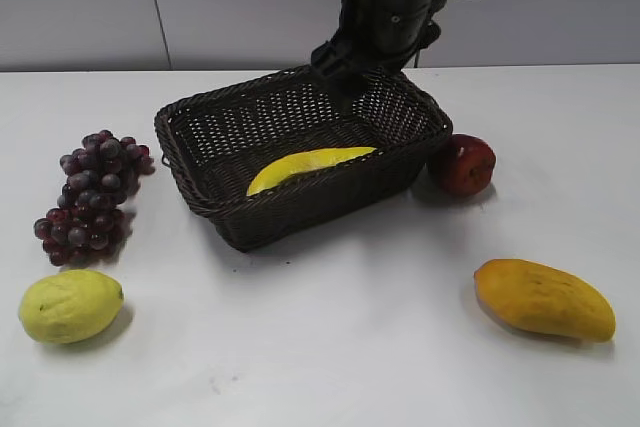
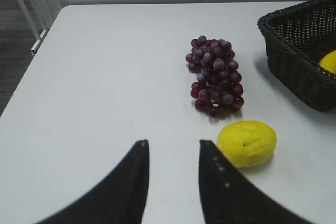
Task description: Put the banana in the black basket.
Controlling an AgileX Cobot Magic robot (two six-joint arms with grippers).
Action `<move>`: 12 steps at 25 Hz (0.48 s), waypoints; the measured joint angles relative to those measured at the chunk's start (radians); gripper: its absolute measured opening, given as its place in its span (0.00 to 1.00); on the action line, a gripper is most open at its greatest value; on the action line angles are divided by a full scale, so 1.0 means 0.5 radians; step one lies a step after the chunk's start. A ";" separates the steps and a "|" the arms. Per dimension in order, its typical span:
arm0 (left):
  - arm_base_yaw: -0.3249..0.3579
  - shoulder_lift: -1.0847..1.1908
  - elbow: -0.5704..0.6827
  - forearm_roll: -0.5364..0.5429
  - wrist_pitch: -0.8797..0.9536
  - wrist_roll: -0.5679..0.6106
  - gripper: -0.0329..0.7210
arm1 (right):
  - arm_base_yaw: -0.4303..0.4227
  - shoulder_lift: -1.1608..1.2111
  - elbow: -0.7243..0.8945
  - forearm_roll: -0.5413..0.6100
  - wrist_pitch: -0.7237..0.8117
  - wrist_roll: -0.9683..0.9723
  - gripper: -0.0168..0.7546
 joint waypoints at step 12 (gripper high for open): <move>0.000 0.000 0.000 0.000 0.000 0.000 0.36 | -0.543 -0.311 0.000 -0.012 0.426 0.268 0.81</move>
